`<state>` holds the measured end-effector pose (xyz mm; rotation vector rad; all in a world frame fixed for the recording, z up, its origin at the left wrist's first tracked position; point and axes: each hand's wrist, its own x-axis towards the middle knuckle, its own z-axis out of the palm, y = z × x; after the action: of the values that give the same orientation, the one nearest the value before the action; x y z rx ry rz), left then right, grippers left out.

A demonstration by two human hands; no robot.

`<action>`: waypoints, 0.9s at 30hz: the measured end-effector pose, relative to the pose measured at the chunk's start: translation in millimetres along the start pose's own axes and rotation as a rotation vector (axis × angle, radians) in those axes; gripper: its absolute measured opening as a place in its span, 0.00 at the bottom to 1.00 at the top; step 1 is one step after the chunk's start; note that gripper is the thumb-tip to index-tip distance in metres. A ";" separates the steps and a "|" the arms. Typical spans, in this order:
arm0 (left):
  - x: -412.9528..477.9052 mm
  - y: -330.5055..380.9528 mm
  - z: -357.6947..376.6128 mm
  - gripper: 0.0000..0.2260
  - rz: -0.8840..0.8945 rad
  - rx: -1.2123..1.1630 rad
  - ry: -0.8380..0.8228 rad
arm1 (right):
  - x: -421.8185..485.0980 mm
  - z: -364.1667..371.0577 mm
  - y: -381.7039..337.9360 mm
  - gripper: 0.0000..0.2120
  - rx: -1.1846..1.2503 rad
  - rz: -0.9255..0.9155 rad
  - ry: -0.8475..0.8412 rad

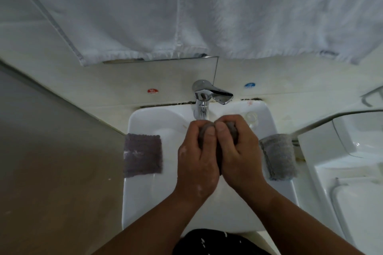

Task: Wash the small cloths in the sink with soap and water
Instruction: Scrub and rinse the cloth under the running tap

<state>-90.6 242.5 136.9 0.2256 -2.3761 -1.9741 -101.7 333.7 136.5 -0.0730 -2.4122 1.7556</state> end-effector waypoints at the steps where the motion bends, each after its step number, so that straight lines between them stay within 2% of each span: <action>1: 4.5 7.7 -0.8 0.13 0.020 -0.013 0.021 | 6.7 -1.1 -8.1 0.06 0.015 -0.013 -0.007; 4: 18.9 23.3 -1.4 0.13 0.039 -0.010 0.076 | 25.4 -3.3 -22.8 0.06 0.036 -0.009 -0.018; 10: 32.7 14.3 3.0 0.11 -0.067 0.041 0.044 | 33.9 0.8 -12.5 0.06 0.060 0.127 -0.011; 21: -19.7 -47.6 13.2 0.08 -0.259 0.068 -0.028 | -36.9 2.4 49.0 0.04 -0.005 0.278 -0.083; 24: -24.7 -68.3 15.0 0.09 -0.356 0.077 -0.003 | -52.4 8.4 64.2 0.09 -0.029 0.248 -0.151; 27: -24.3 -83.0 17.5 0.12 -0.386 0.142 0.025 | -52.7 17.5 80.1 0.07 -0.113 0.187 -0.168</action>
<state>-61.9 248.2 53.6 0.7636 -2.6172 -1.9189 -56.7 335.3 50.0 -0.1777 -2.7042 1.7628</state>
